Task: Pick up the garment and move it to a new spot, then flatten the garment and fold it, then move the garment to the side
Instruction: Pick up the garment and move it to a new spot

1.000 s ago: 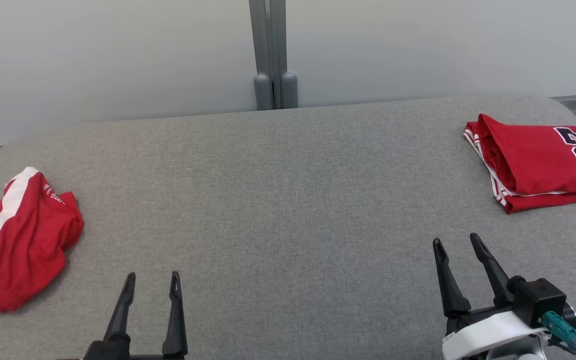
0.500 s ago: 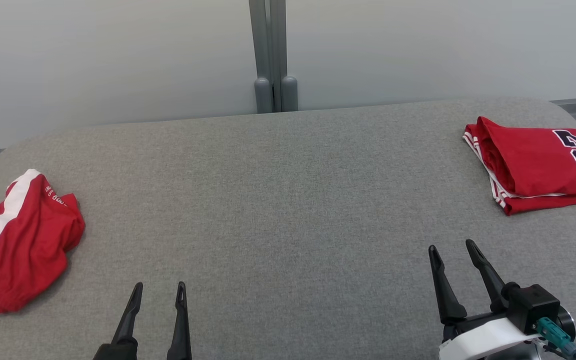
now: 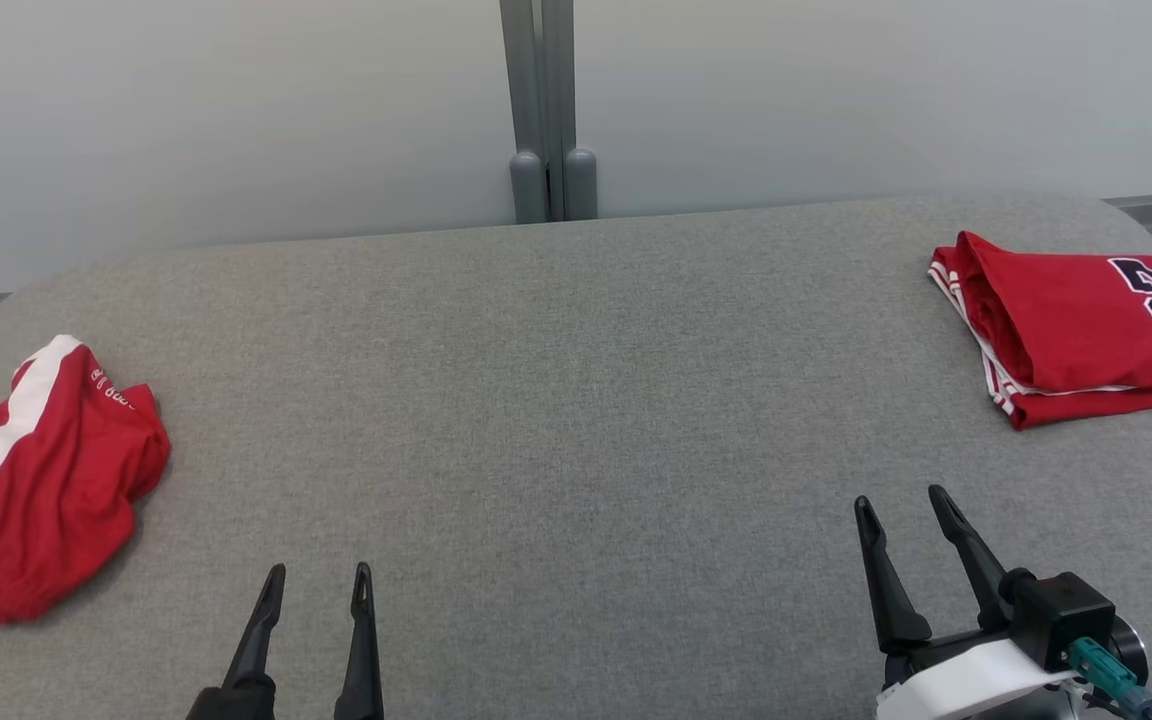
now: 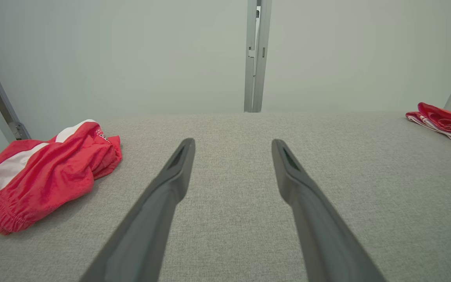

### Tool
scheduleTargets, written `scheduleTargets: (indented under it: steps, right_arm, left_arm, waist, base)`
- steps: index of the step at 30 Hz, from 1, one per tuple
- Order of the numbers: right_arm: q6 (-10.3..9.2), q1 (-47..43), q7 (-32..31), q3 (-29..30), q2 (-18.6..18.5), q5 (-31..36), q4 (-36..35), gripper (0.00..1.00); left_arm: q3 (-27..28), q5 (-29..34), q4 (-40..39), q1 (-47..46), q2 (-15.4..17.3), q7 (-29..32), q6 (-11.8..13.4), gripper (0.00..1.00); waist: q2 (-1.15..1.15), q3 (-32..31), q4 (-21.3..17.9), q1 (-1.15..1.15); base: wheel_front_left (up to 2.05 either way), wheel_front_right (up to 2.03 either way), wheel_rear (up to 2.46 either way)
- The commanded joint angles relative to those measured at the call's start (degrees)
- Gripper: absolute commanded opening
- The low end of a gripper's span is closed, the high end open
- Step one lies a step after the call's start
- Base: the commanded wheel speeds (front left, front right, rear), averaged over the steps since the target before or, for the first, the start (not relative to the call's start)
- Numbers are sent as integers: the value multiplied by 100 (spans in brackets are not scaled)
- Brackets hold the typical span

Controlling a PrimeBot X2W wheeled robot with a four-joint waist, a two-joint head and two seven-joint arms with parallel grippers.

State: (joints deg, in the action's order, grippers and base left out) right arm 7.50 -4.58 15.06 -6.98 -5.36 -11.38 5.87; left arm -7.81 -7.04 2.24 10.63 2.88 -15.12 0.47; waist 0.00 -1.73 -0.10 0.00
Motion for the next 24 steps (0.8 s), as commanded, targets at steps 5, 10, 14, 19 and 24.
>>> scheduleTargets:
  steps: [5,10,14,19,24]
  right_arm:
    - [-3,-80,15,11,3,-38,32,100]
    - [-3,-81,16,21,17,-35,55,100]
    - [-3,-83,16,16,25,9,61,100]
    - [-3,-89,16,-95,13,39,16,100]
    - [-3,-108,15,-264,-25,-11,-85,100]
  left_arm:
    - [-5,-19,-5,23,5,-3,7,100]
    - [-5,-8,5,4,5,-3,26,100]
    - [8,-27,27,-38,5,-3,34,100]
    - [25,-53,6,-105,5,-3,41,100]
    - [25,-118,-33,-51,6,-3,107,100]
  waist:
    - [0,24,20,0]
    - [0,42,47,0]
    - [0,73,135,0]
    - [0,112,426,0]
    - [0,119,824,0]
  base:
    - [0,0,0]
    - [0,0,0]
    - [0,0,0]
    - [0,0,0]
    - [0,0,0]
